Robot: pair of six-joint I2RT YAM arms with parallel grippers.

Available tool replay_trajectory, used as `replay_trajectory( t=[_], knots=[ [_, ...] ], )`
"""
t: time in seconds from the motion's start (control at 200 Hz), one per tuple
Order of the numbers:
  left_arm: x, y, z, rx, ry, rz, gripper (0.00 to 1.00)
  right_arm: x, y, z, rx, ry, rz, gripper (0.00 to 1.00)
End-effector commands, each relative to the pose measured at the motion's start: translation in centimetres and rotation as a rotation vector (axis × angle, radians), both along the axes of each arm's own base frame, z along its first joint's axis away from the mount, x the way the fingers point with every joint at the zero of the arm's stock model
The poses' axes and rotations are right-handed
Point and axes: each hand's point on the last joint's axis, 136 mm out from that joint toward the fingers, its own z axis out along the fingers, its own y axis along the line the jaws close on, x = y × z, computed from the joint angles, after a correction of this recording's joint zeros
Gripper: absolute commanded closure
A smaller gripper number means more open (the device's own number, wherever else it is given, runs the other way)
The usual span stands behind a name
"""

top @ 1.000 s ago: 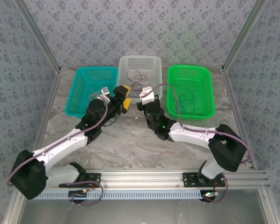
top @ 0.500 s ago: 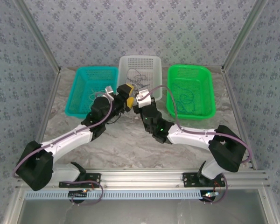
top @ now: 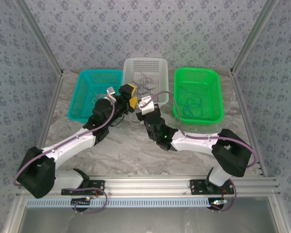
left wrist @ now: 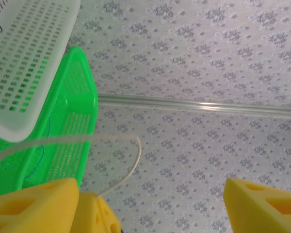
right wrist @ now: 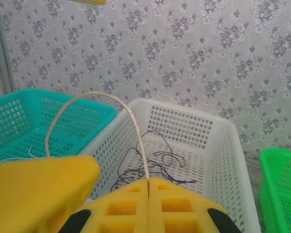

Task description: Untangle the cables

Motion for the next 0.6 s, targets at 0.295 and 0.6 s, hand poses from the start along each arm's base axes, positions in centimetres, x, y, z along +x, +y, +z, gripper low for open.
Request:
replay_trajectory(
  t=[0.295, 0.6],
  knots=[
    [2.0, 1.9, 0.9, -0.042, -0.019, 0.069, 0.4, -2.3, -0.3, -0.2, 0.041, 0.009, 0.05, 1.0],
    [2.5, 2.0, -0.4, -0.066, 0.009, 0.092, 0.56, -3.0, 0.7, 0.6, 0.058, 0.015, 0.104, 1.0]
  ],
)
